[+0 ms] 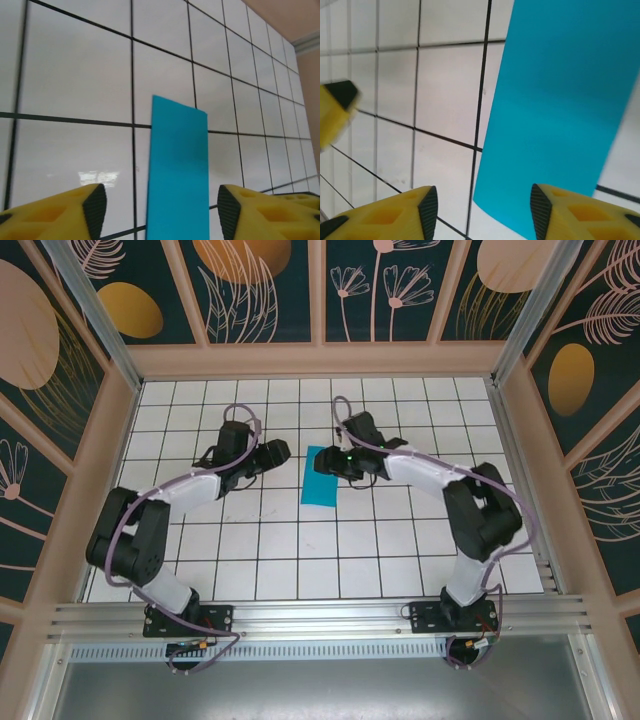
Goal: Fold a paper plane with a square sheet of paper (pick it up from the middle)
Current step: Rotate the paper at the center of the table, then third fold the triangle at the center of the table.
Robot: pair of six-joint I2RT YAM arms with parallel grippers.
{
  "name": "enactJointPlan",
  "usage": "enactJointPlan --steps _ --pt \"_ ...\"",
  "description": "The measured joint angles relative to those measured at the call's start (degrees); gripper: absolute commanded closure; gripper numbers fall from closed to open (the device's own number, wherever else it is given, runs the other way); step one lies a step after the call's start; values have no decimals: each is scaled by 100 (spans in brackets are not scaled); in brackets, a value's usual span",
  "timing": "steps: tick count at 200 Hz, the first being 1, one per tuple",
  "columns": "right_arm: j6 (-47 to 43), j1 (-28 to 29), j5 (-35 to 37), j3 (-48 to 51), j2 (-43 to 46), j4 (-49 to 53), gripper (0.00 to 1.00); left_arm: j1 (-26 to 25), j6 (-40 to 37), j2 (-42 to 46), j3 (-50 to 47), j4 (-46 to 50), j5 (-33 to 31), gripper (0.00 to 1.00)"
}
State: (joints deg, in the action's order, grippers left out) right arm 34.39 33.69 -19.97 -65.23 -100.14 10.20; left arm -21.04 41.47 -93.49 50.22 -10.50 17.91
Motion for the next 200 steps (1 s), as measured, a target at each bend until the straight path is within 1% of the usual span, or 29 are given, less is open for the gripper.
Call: enactJointPlan --steps 9,25,40,68,104,131,200 --pt "289 -74 42 304 238 -173 37 -48 46 -210 125 -24 197 53" --pt "769 -195 90 839 549 -472 33 -184 90 -566 376 -92 439 59" --pt "1060 -225 94 1156 638 -647 32 -337 122 -879 660 -111 595 62" --pt "1453 -214 70 1401 636 -925 32 -560 170 -1425 1204 -111 789 68" --pt "1742 -214 39 1482 632 -1130 35 -632 223 -1976 1639 -72 868 69" --pt "1834 -214 37 1482 555 -1145 36 -632 229 -2282 1893 155 841 70" --pt "1869 -201 -9 1473 330 -1021 38 -629 201 -2651 2142 568 428 71"
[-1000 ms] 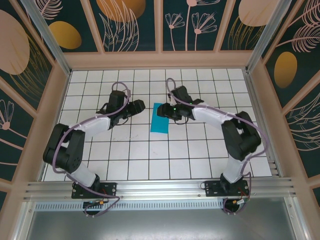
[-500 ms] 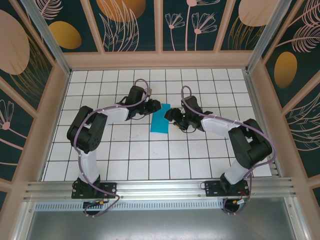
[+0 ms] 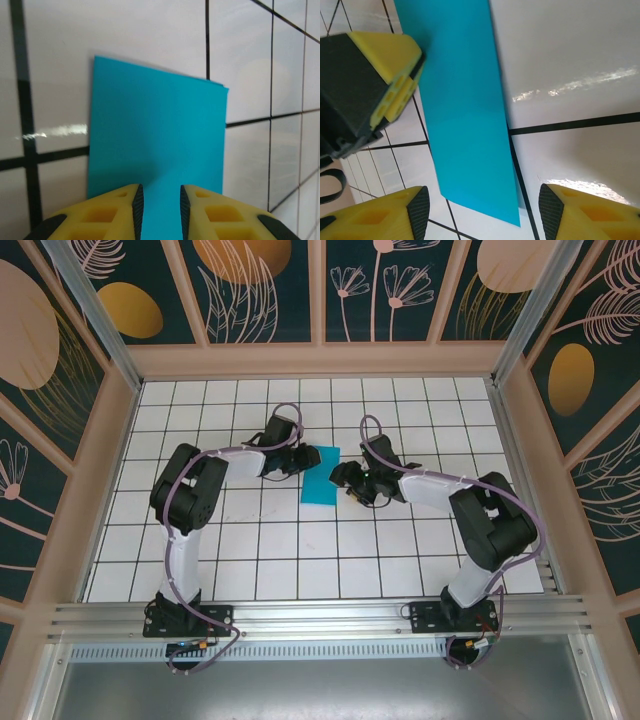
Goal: Fold a paper plane with a square sheet of paper (pick it up from the middle)
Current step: Third fold the triangle at the center of the table.
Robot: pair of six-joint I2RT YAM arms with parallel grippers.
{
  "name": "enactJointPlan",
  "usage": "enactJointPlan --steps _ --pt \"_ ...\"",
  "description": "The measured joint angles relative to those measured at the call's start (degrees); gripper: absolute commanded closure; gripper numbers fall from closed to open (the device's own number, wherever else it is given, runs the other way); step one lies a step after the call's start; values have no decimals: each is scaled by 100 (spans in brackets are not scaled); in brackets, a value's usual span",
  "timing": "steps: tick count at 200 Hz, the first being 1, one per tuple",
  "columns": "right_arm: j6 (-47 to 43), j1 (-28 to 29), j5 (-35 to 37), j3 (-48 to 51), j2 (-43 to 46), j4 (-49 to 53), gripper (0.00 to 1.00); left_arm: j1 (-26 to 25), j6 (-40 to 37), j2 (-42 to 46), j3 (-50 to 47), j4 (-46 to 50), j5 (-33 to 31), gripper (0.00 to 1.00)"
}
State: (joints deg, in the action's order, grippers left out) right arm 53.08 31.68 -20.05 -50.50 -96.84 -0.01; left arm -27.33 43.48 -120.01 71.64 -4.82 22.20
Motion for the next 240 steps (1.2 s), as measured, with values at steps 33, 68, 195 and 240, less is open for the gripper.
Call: enactJointPlan --steps 33,68,195,240 --pt "0 85 -103 -33 -96 92 39 -11 -13 -17 57 111 -136 72" --pt "-2 192 -260 -90 -186 107 42 -17 -13 -28 83 157 -168 72" --pt "-2 310 -627 -131 -470 76 46 -17 -13 -39 92 166 -166 73" --pt "160 310 -704 24 -472 -468 49 -17 -13 -39 92 166 -166 73"
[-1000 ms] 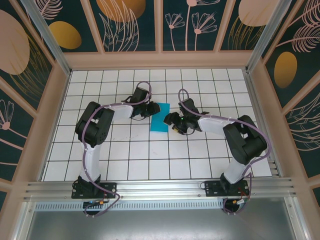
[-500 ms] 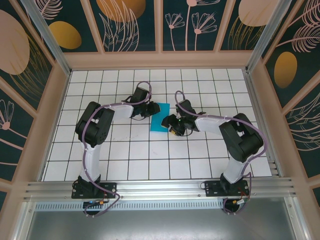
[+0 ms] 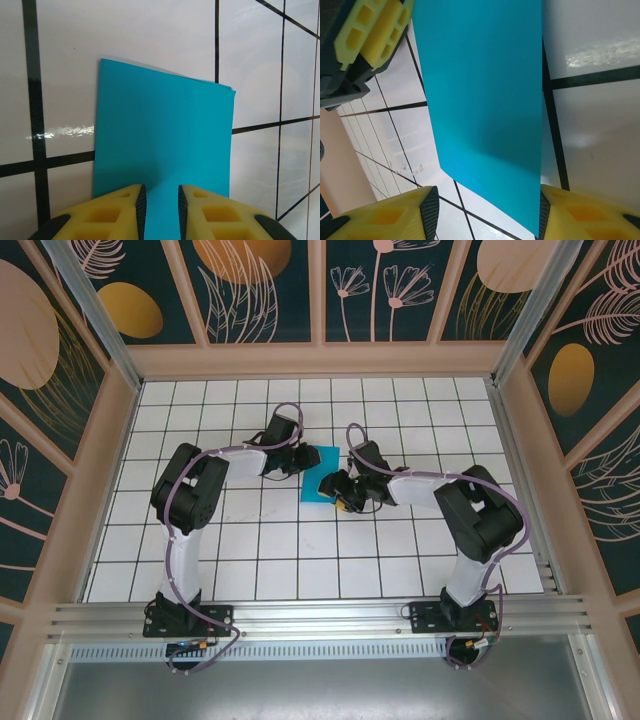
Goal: Fold a paper plane with a square sheet of paper (pick it up from the middle)
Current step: Third fold the triangle at the center of the table.
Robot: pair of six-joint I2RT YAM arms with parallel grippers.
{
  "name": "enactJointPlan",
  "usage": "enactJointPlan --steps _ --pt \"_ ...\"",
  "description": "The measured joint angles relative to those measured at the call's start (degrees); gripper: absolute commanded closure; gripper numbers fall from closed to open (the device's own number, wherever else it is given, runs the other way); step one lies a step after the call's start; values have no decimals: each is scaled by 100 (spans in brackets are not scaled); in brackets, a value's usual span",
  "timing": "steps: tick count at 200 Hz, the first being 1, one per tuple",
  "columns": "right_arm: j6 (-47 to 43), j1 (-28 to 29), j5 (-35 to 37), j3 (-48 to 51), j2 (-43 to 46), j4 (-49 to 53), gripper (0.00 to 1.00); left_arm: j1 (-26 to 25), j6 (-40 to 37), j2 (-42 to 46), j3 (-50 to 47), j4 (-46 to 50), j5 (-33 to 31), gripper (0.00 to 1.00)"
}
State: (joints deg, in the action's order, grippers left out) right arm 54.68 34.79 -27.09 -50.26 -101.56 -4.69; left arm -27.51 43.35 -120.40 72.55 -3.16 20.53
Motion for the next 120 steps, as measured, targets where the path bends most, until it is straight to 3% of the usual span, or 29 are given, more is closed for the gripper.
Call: enactJointPlan --steps 38,57,90,120 --pt "201 -2 22 208 2 -256 62 0 0 0 0 0 0 73" --pt "313 -26 35 280 4 -354 80 0 0 0 0 0 0 73" --pt "420 -127 46 599 179 -564 99 0 -70 81 -157 -177 9 72" --pt "343 -223 35 645 308 -573 100 2 -208 286 -461 -380 105 70"
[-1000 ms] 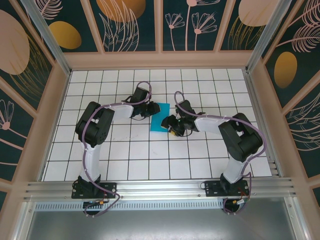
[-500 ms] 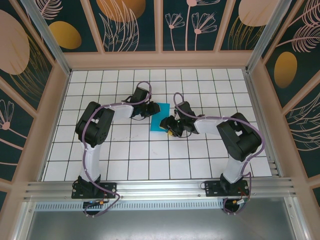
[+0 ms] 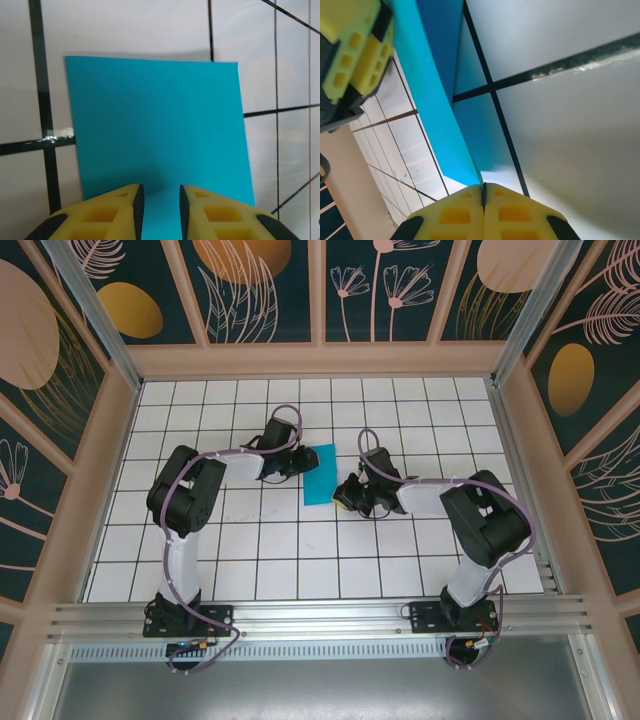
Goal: Fold a paper plane with a square sheet of paper (pick it up from the middle)
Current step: Third fold the triangle at the center of the table.
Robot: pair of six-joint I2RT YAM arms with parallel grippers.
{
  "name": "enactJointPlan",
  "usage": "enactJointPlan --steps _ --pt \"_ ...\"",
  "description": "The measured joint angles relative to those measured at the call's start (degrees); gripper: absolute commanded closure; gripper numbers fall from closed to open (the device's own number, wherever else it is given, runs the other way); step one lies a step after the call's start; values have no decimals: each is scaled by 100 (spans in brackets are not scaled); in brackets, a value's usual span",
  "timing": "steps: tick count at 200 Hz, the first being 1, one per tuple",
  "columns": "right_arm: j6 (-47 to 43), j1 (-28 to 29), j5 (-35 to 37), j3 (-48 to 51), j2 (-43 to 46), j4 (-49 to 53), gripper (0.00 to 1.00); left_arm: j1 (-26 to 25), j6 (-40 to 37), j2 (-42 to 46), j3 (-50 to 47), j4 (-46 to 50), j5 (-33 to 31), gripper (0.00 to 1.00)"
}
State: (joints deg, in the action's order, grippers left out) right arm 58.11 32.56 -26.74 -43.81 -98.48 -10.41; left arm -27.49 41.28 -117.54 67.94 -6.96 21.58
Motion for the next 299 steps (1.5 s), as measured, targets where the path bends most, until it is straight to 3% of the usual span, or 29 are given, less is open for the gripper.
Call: enactJointPlan --steps 59,104,132,155,200,299 --pt "-448 0 -229 0 39 483 100 4 -59 210 -184 -413 286 71" --pt "-496 0 -275 0 44 479 84 4 -90 160 -181 -332 197 73" --pt "-417 0 -262 0 70 415 81 4 -140 55 -173 -254 195 73" --pt "-363 0 -175 0 94 345 82 4 -168 -15 -149 -195 203 74" --pt "-210 0 -157 2 149 271 95 4 -203 -50 -85 -155 197 75" --pt "-155 0 -186 -520 -107 149 94 4 -205 -87 -9 -42 195 76"
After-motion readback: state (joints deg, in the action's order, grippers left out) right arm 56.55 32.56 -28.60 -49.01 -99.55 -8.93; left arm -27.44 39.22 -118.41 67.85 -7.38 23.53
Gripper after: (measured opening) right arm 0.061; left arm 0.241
